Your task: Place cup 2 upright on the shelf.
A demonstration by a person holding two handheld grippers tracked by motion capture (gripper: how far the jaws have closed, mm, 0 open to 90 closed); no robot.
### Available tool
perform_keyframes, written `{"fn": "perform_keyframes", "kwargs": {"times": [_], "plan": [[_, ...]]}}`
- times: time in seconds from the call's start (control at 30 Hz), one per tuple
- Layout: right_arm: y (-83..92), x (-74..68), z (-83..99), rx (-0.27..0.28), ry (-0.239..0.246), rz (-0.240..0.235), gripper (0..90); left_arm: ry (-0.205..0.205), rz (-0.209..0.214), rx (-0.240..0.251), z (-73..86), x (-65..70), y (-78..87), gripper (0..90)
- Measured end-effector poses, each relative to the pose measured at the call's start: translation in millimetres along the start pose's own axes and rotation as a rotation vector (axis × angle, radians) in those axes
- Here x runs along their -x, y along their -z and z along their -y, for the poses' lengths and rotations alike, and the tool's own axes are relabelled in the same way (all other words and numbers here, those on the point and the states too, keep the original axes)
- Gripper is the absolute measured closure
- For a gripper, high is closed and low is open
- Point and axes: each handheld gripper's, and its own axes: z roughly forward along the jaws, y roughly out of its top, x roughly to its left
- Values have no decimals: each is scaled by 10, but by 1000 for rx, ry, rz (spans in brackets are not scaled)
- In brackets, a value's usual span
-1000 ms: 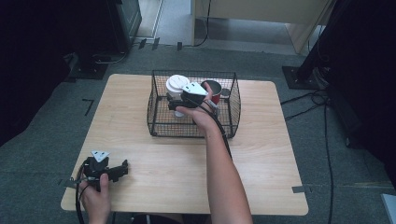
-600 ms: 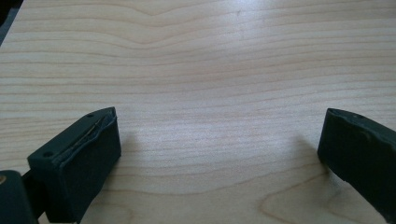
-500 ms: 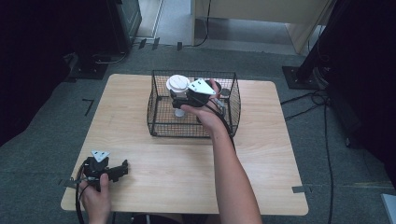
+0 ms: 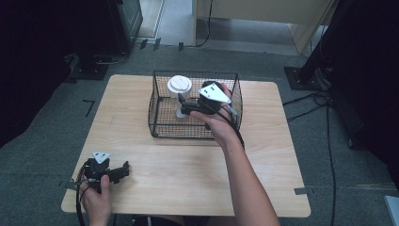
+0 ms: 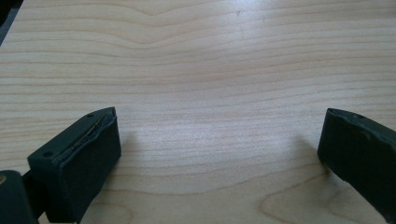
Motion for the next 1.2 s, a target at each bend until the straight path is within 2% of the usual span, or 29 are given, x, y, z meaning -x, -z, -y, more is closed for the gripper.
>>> {"fn": "perform_keyframes", "kwargs": {"times": [0.33,0.67,0.87,1.2], "plan": [[404,73,63,-16,36,22,0,-1,0,0,0,0,0,1],[782,266,236,-23,39,60,0,-1,0,0,0,0,0,1],[1012,328,323,-16,64,75,0,0,0,0,0,0,0,1],[1357,476,525,-18,56,117,0,-7,3,-1,1,5,2,1]]}}
